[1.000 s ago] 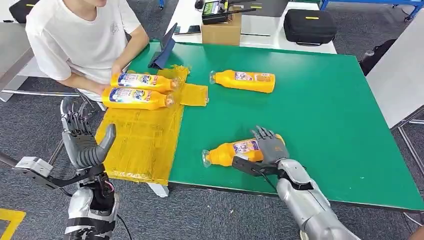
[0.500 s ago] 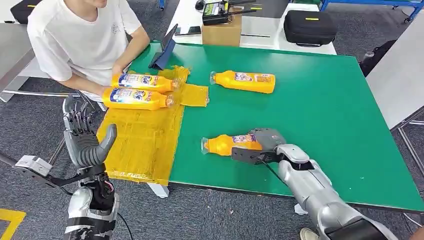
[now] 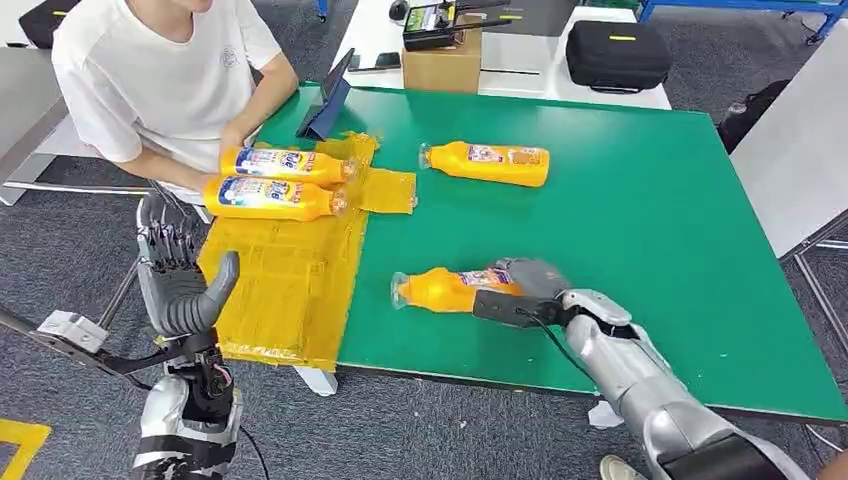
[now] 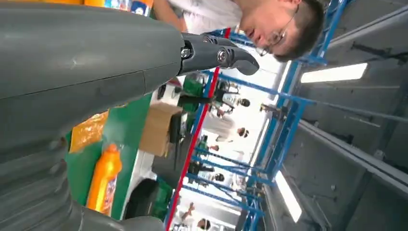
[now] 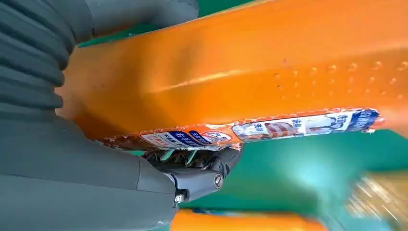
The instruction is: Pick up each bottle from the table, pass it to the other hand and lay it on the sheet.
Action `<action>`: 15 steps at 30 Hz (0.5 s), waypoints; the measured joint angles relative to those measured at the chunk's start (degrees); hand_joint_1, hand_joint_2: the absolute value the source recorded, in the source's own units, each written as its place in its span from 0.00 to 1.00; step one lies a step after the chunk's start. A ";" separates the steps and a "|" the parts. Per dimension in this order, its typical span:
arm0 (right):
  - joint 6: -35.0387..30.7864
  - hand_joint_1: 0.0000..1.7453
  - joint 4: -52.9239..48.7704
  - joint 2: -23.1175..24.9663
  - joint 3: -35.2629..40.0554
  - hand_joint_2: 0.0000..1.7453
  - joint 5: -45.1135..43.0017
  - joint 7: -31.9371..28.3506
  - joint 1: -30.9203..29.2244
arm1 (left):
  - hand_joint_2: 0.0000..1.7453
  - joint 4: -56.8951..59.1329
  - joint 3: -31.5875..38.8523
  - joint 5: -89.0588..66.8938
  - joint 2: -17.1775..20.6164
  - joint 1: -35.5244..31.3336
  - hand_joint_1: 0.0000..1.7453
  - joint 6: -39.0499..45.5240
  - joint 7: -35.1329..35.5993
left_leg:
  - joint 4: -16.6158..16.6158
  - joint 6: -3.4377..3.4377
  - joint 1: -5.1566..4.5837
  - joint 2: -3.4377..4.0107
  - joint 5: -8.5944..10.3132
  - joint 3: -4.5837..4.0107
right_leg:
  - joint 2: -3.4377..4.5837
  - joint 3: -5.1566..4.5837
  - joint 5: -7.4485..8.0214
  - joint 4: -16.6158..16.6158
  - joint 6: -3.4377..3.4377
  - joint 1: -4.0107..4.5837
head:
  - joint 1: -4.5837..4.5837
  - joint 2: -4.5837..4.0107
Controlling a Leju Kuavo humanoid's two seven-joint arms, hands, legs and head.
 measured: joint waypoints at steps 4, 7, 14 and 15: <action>-3.33 1.00 -6.86 -0.20 -1.83 1.00 -6.73 -2.45 5.86 | 1.00 -0.02 -0.79 0.11 0.00 0.84 0.00 -0.05 0.46 | 0.00 -0.02 0.03 0.02 -0.01 0.00 | 0.01 -0.01 -0.03 0.00 -0.02 0.03 | -0.02 0.00; -6.25 1.00 -14.56 0.26 -4.49 1.00 -11.38 -5.59 12.51 | 1.00 0.26 -2.50 -3.24 0.00 1.59 0.00 1.89 2.21 | 0.00 -0.02 0.03 -0.06 -0.01 -0.10 | -0.01 -0.07 -0.03 0.01 -0.02 0.03 | -0.02 0.00; -9.53 1.00 -33.20 3.39 -11.46 1.00 -16.58 -8.13 22.59 | 1.00 4.35 -9.45 -14.06 -0.24 2.56 0.00 7.22 1.84 | 0.00 -0.01 0.00 -0.09 0.00 -0.36 | -0.02 -0.30 -0.03 0.02 -0.02 0.00 | -0.02 -0.02; -10.37 1.00 -35.88 4.04 -12.57 1.00 -17.17 -8.84 23.57 | 1.00 5.02 -10.29 -15.68 -0.26 2.70 0.00 7.67 1.84 | 0.00 -0.01 -0.01 -0.09 0.00 -0.40 | -0.02 -0.35 -0.03 0.02 -0.02 -0.02 | -0.02 0.00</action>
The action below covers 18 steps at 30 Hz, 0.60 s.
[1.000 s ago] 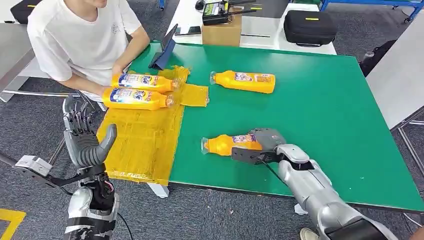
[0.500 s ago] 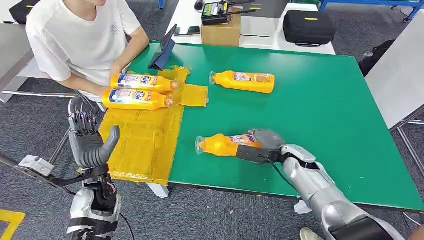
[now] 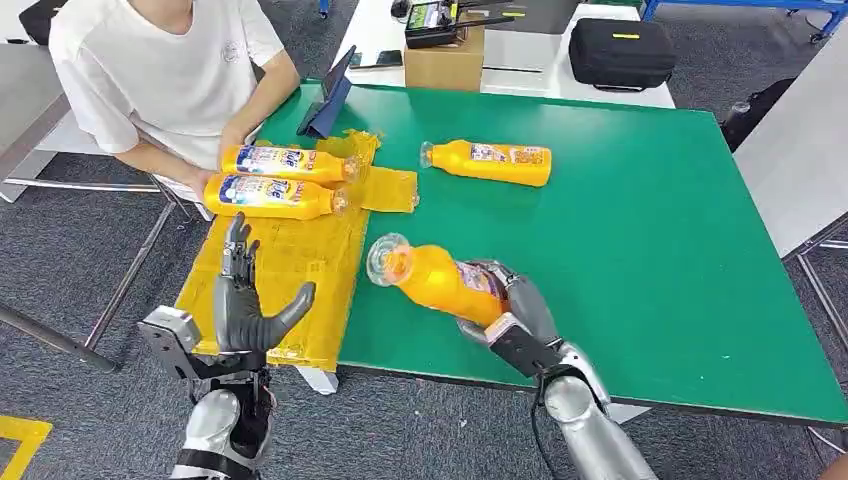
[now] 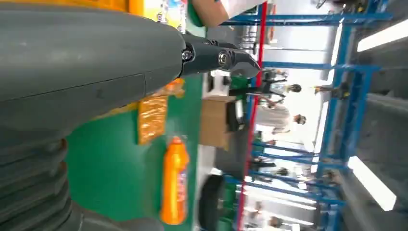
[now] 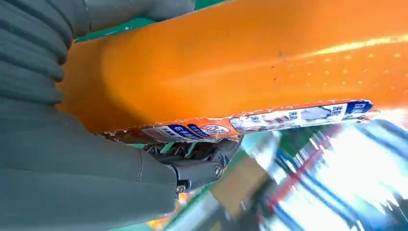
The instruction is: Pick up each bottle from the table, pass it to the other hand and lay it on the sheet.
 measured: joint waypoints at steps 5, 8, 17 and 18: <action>-0.51 1.00 -10.04 2.49 -2.91 1.00 -2.16 -1.36 2.88 | 1.00 2.49 -5.32 -8.11 0.11 1.10 0.00 -1.26 -1.39 | 0.00 0.00 0.00 0.03 0.00 -0.06 | 0.01 -0.07 0.00 0.00 0.00 0.00 | 0.00 0.00; 0.72 1.00 -12.70 3.06 -3.15 1.00 -1.77 -1.56 3.57 | 1.00 2.96 -7.68 -10.72 0.33 1.86 0.00 -2.23 -2.58 | 0.00 0.00 0.00 0.05 -0.01 -0.06 | 0.02 -0.08 0.00 -0.01 0.00 0.00 | -0.02 0.00; 1.94 1.00 -13.92 4.09 -0.42 1.00 4.57 -2.15 4.45 | 1.00 3.00 -10.67 -9.34 0.24 2.23 0.00 -5.79 -3.26 | 0.00 0.00 0.02 0.05 0.00 -0.07 | 0.02 -0.09 0.00 0.01 0.00 0.02 | 0.00 0.00; 1.70 0.99 -13.72 4.31 0.70 1.00 6.21 -2.10 4.45 | 1.00 2.91 -11.00 -8.23 0.09 2.23 0.00 -6.47 -3.26 | 0.00 0.00 0.02 0.05 0.00 -0.07 | 0.02 -0.09 0.00 0.01 0.00 0.02 | -0.02 0.00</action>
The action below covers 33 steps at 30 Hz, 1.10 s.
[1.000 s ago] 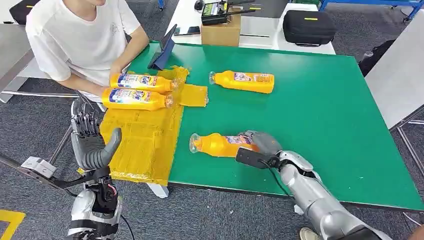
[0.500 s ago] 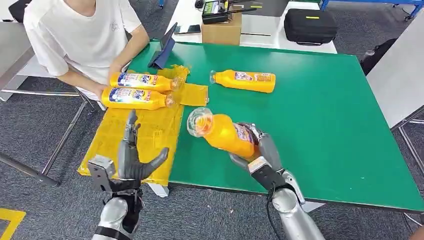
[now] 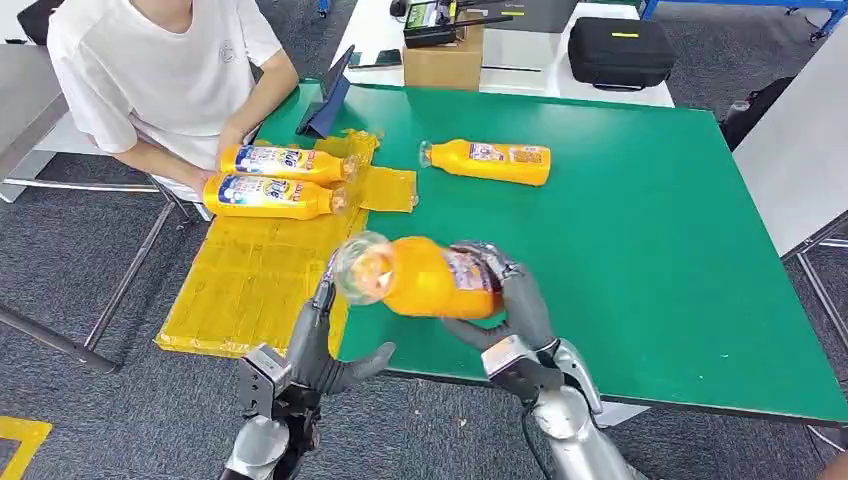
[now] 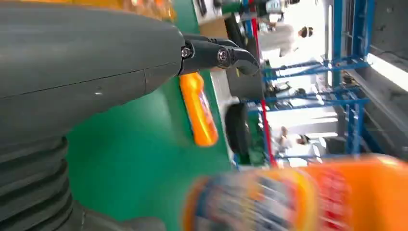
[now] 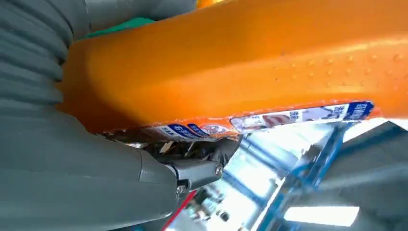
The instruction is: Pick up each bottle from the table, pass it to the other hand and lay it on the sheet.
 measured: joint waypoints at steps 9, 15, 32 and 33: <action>-1.79 0.99 1.26 0.85 4.29 1.00 3.51 0.15 -0.04 | 1.00 -0.61 -0.52 5.84 -1.09 -0.11 0.00 -2.09 0.87 | 0.00 0.00 0.00 -0.02 0.00 -0.01 | -0.01 0.00 0.00 0.00 0.00 0.00 | 0.02 0.00; -3.80 0.99 3.87 1.90 8.69 1.00 4.17 0.37 -0.85 | 1.00 -1.53 -0.50 10.51 -1.81 -0.18 0.00 -3.39 1.79 | 0.00 0.00 -0.01 -0.02 0.00 -0.04 | -0.01 -0.04 -0.01 -0.01 0.00 -0.01 | 0.02 0.00; -5.77 1.00 7.08 1.97 11.71 1.00 3.27 1.14 -2.32 | 1.00 -2.03 -1.72 24.71 -1.75 -0.12 0.00 -12.71 4.94 | 0.00 0.00 -0.01 0.00 0.00 -0.05 | 0.00 -0.08 -0.01 -0.01 -0.01 -0.01 | 0.02 0.00; -5.79 1.00 7.30 1.94 11.80 1.00 2.99 1.14 -2.26 | 1.00 -2.14 -1.92 24.96 -1.75 -0.19 0.00 -13.42 4.90 | 0.00 0.00 -0.01 -0.01 0.00 -0.06 | 0.00 -0.08 -0.01 -0.01 0.00 -0.01 | 0.02 0.00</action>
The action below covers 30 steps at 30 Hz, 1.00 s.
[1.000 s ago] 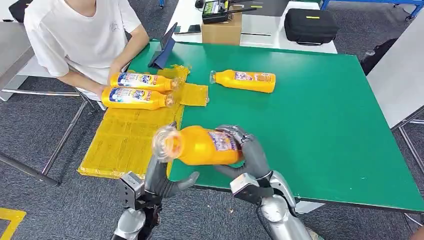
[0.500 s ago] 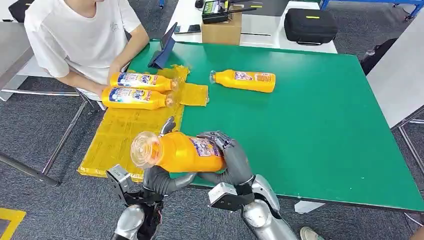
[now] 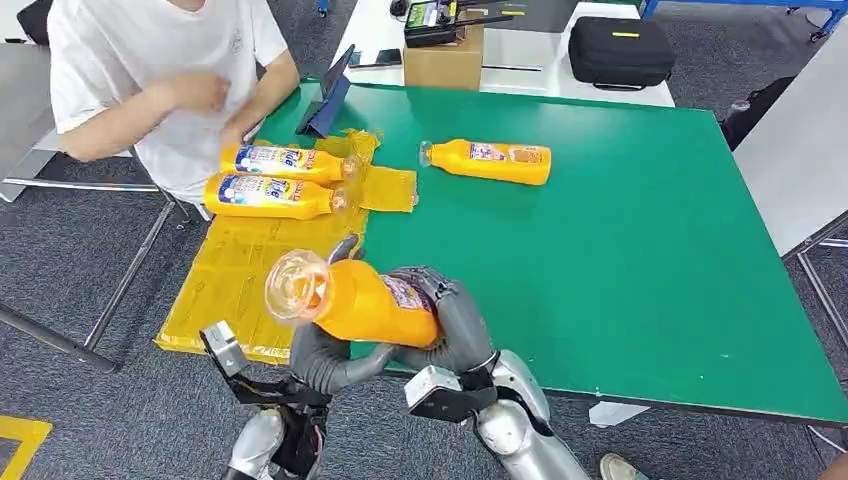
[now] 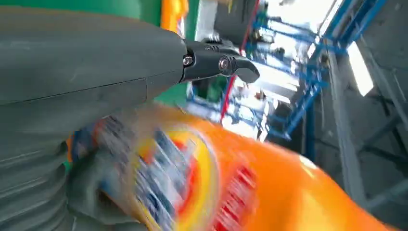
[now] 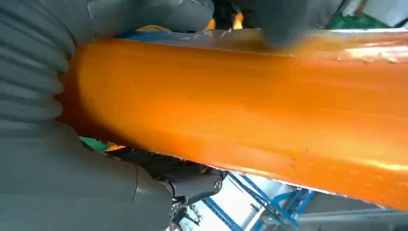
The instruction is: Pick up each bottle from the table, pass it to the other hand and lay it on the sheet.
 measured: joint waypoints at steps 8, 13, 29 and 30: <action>1.84 1.00 -0.15 -0.09 -3.00 1.00 -8.07 -0.42 1.82 | 1.00 -0.81 -0.57 -2.19 0.50 0.04 0.00 -2.71 -3.08 | 0.00 0.00 0.00 -0.01 0.00 -0.02 | 0.00 0.00 0.00 0.00 0.00 0.00 | 0.00 0.00; 2.93 1.00 -0.46 0.50 -6.32 1.00 -9.18 0.13 2.85 | 1.00 -1.27 -0.17 -2.56 0.50 1.11 0.00 -3.67 -3.19 | 0.00 0.00 0.00 -0.01 0.00 -0.03 | -0.01 0.00 0.00 0.00 0.00 0.00 | 0.00 0.00; 1.31 1.00 -0.44 1.90 -7.24 1.00 -3.74 0.35 3.24 | 1.00 -0.50 -0.19 -5.35 0.50 1.47 0.00 -1.42 0.13 | 0.00 0.00 0.00 -0.01 0.00 -0.03 | 0.00 -0.01 0.00 0.00 0.00 0.00 | -0.02 0.00; 1.31 1.00 -0.44 1.92 -7.04 1.00 -3.49 0.35 3.24 | 1.00 -0.35 -0.31 -5.44 0.50 1.44 0.00 -1.55 0.24 | 0.00 0.00 0.00 0.00 0.00 -0.03 | 0.00 -0.01 0.00 0.00 0.00 0.00 | 0.00 -0.02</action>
